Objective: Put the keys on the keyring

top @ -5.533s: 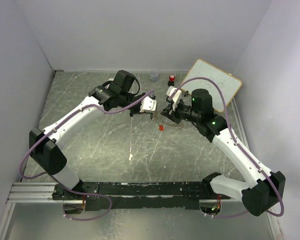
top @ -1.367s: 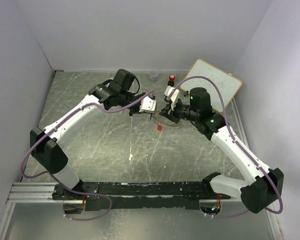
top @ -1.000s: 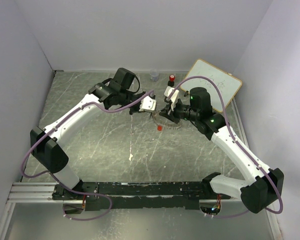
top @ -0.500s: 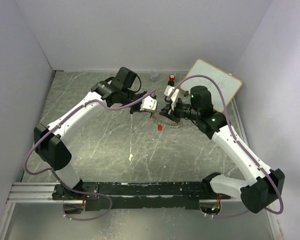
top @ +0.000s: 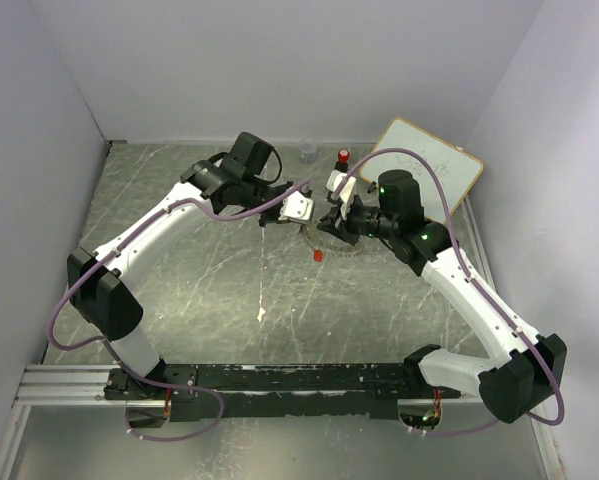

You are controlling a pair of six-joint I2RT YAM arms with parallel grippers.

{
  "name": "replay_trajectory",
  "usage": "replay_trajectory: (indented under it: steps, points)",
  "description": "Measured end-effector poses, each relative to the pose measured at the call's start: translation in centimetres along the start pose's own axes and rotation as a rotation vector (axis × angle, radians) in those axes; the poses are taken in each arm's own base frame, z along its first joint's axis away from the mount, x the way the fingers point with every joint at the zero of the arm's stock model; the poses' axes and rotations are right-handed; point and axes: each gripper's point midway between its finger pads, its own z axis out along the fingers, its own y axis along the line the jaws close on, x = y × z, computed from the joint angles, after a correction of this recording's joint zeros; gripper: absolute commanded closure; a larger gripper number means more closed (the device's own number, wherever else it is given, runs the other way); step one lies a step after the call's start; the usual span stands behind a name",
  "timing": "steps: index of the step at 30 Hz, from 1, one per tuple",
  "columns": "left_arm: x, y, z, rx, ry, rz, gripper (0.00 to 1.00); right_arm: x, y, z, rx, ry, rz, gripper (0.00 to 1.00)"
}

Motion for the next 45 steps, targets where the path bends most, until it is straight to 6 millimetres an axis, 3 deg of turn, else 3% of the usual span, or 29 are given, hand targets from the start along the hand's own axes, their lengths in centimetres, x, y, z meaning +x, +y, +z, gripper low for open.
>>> replay_trajectory:
  steps: [38, 40, 43, 45]
  points:
    - [-1.6, 0.2, -1.0, -0.016, -0.037, 0.038, 0.93, 0.4, -0.2, 0.3, 0.0, 0.013, 0.005, 1.0]
    - [-1.7, 0.2, -1.0, -0.017, -0.037, 0.039, 0.93, 0.4, -0.2, 0.3, 0.001, 0.013, 0.006, 0.94]
    - [-1.7, 0.3, -1.1, -0.02, -0.039, 0.042, 0.93, 0.4, -0.2, 0.3, 0.006, 0.013, 0.007, 0.72]
    - [-1.8, 0.3, -1.1, -0.022, -0.04, 0.044, 0.93, 0.2, -0.3, 0.2, 0.011, 0.009, 0.011, 0.65]
